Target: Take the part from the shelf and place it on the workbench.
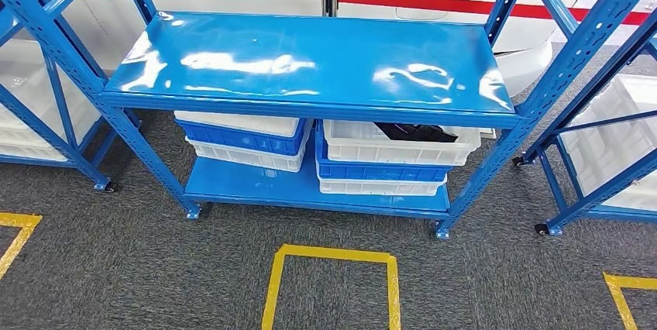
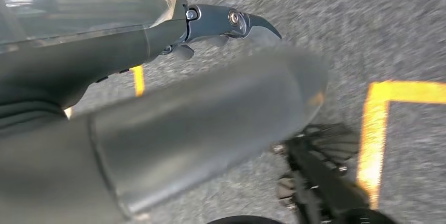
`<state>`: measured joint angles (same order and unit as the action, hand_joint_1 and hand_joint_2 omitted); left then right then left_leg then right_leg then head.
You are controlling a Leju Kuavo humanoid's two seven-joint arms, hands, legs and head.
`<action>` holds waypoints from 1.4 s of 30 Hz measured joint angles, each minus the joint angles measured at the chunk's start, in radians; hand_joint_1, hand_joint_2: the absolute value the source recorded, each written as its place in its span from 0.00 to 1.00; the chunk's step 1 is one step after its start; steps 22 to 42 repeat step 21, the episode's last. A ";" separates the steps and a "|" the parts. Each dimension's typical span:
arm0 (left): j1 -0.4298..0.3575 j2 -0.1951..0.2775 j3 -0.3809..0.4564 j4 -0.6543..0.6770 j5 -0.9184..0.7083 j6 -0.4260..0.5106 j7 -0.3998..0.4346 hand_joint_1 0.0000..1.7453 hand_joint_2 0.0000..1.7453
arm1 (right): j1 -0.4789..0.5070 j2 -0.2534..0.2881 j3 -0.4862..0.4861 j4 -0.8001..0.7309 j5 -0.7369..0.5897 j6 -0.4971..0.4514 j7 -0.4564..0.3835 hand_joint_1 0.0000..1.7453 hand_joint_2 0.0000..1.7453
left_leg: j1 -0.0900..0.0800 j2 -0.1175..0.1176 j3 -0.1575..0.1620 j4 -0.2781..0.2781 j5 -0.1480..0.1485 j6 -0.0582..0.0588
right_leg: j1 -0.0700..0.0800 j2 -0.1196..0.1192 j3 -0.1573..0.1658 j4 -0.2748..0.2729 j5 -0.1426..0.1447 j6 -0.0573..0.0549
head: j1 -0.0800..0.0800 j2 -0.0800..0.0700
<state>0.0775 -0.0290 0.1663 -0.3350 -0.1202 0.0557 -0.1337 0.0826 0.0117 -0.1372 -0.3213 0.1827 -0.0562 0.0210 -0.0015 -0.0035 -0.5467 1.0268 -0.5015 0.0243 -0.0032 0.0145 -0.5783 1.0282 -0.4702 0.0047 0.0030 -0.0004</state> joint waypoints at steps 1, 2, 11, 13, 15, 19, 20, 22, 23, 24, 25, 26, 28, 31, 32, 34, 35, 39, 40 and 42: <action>0.007 0.002 -0.016 -0.006 0.014 -0.006 0.015 0.00 0.00 | 0.007 -0.001 0.013 -0.007 -0.021 0.006 -0.002 0.00 0.00 | 0.000 0.000 0.000 0.000 0.000 0.000 | 0.000 0.000 0.000 0.000 0.000 0.000 | 0.000 0.000; 0.014 0.004 -0.032 -0.011 0.028 -0.012 0.030 0.00 0.00 | 0.013 -0.002 0.026 -0.013 -0.042 0.013 -0.004 0.00 0.00 | 0.000 0.000 0.000 0.000 0.000 0.000 | 0.000 0.000 0.000 0.000 0.000 0.000 | 0.000 0.000; 0.055 0.013 -0.121 -0.045 0.115 -0.051 0.127 0.00 0.00 | 0.050 -0.007 0.101 -0.050 -0.176 0.053 -0.017 0.00 0.00 | 0.000 0.000 0.000 0.000 -0.001 -0.001 | 0.000 0.000 0.000 0.000 0.000 0.000 | 0.000 0.000; 0.057 0.013 -0.129 -0.047 0.117 -0.051 0.129 0.00 0.00 | 0.052 -0.007 0.108 -0.053 -0.178 0.055 -0.018 0.00 0.00 | 0.000 0.000 0.001 0.000 -0.001 -0.001 | 0.000 0.000 0.000 0.000 0.000 0.000 | 0.000 0.000; 0.058 0.014 -0.135 -0.048 0.118 -0.051 0.130 0.00 0.00 | 0.053 -0.008 0.113 -0.056 -0.180 0.056 -0.019 0.00 0.00 | 0.000 0.000 0.001 0.000 -0.001 -0.001 | 0.000 0.000 0.000 0.000 0.000 0.000 | 0.000 0.000; 0.060 0.014 -0.138 -0.052 0.118 -0.051 0.131 0.00 0.00 | 0.054 -0.009 0.117 -0.057 -0.181 0.056 -0.019 0.00 0.00 | 0.000 0.000 0.001 0.000 -0.001 -0.001 | 0.000 0.000 0.000 0.000 0.000 0.000 | 0.000 0.000; 0.060 0.014 -0.138 -0.053 0.118 -0.051 0.131 0.00 0.00 | 0.054 -0.009 0.118 -0.057 -0.181 0.056 -0.019 0.00 0.00 | 0.000 0.000 0.001 0.000 -0.001 -0.001 | 0.000 0.000 0.000 0.000 0.000 0.000 | 0.000 0.000; 0.060 0.014 -0.138 -0.053 0.118 -0.051 0.131 0.00 0.00 | 0.054 -0.009 0.118 -0.057 -0.181 0.056 -0.019 0.00 0.00 | 0.000 0.000 0.001 0.000 -0.001 -0.001 | 0.000 0.000 0.000 0.000 0.000 0.000 | 0.000 0.000; 0.060 0.014 -0.138 -0.053 0.118 -0.051 0.131 0.00 0.00 | 0.054 -0.009 0.118 -0.057 -0.181 0.056 -0.019 0.00 0.00 | 0.000 0.000 0.001 0.000 -0.001 -0.001 | 0.000 0.000 0.000 0.000 0.000 0.000 | 0.000 0.000; 0.060 0.014 -0.138 -0.053 0.118 -0.051 0.131 0.00 0.00 | 0.054 -0.009 0.118 -0.057 -0.181 0.056 -0.019 0.00 0.00 | 0.000 0.000 0.001 0.000 -0.001 -0.001 | 0.000 0.000 0.000 0.000 0.000 0.000 | 0.000 0.000; 0.060 0.014 -0.138 -0.053 0.118 -0.051 0.131 0.00 0.00 | 0.054 -0.009 0.118 -0.057 -0.181 0.056 -0.019 0.00 0.00 | 0.000 0.000 0.001 0.000 -0.001 -0.001 | 0.000 0.000 0.000 0.000 0.000 0.000 | 0.000 0.000; 0.060 0.014 -0.138 -0.053 0.118 -0.051 0.131 0.00 0.00 | 0.054 -0.009 0.118 -0.057 -0.181 0.056 -0.019 0.00 0.00 | 0.000 0.000 0.001 0.000 -0.001 -0.001 | 0.000 0.000 0.000 0.000 0.000 0.000 | 0.000 0.000; 0.060 0.014 -0.138 -0.053 0.118 -0.051 0.131 0.00 0.00 | 0.054 -0.009 0.118 -0.057 -0.181 0.056 -0.019 0.00 0.00 | 0.000 0.000 0.001 0.000 -0.001 -0.001 | 0.000 0.000 0.000 0.000 0.000 0.000 | 0.000 0.000; 0.060 0.014 -0.138 -0.053 0.118 -0.051 0.131 0.00 0.00 | 0.054 -0.009 0.118 -0.057 -0.181 0.056 -0.019 0.00 0.00 | 0.000 0.000 0.001 0.000 -0.001 -0.001 | 0.000 0.000 0.000 0.000 0.000 0.000 | 0.000 0.000; 0.060 0.014 -0.138 -0.053 0.118 -0.051 0.131 0.00 0.00 | 0.054 -0.009 0.118 -0.057 -0.181 0.056 -0.019 0.00 0.00 | 0.000 0.000 0.001 0.000 -0.001 -0.001 | 0.000 0.000 0.000 0.000 0.000 0.000 | 0.000 0.000; 0.060 0.014 -0.138 -0.053 0.118 -0.051 0.131 0.00 0.00 | 0.054 -0.009 0.118 -0.057 -0.181 0.056 -0.019 0.00 0.00 | 0.000 0.000 0.001 0.000 -0.001 -0.001 | 0.000 0.000 0.000 0.000 0.000 0.000 | 0.000 0.000; 0.060 0.014 -0.138 -0.053 0.118 -0.051 0.131 0.00 0.00 | 0.054 -0.009 0.118 -0.057 -0.181 0.056 -0.019 0.00 0.00 | 0.000 0.000 0.001 0.000 -0.001 -0.001 | 0.000 0.000 0.000 0.000 0.000 0.000 | 0.000 0.000; 0.060 0.014 -0.138 -0.053 0.118 -0.051 0.131 0.00 0.00 | 0.054 -0.009 0.118 -0.057 -0.181 0.056 -0.019 0.00 0.00 | 0.000 0.000 0.001 0.000 -0.001 -0.001 | 0.000 0.000 0.000 0.000 0.000 0.000 | 0.000 0.000; 0.060 0.014 -0.138 -0.053 0.118 -0.051 0.131 0.00 0.00 | 0.054 -0.009 0.118 -0.057 -0.181 0.056 -0.019 0.00 0.00 | 0.000 0.000 0.001 0.000 -0.001 -0.001 | 0.000 0.000 0.000 0.000 0.000 0.000 | 0.000 0.000; 0.060 0.014 -0.138 -0.053 0.118 -0.051 0.131 0.00 0.00 | 0.054 -0.009 0.118 -0.057 -0.181 0.056 -0.019 0.00 0.00 | 0.000 0.000 0.001 0.000 -0.001 -0.001 | 0.000 0.000 0.000 0.000 0.000 0.000 | 0.000 0.000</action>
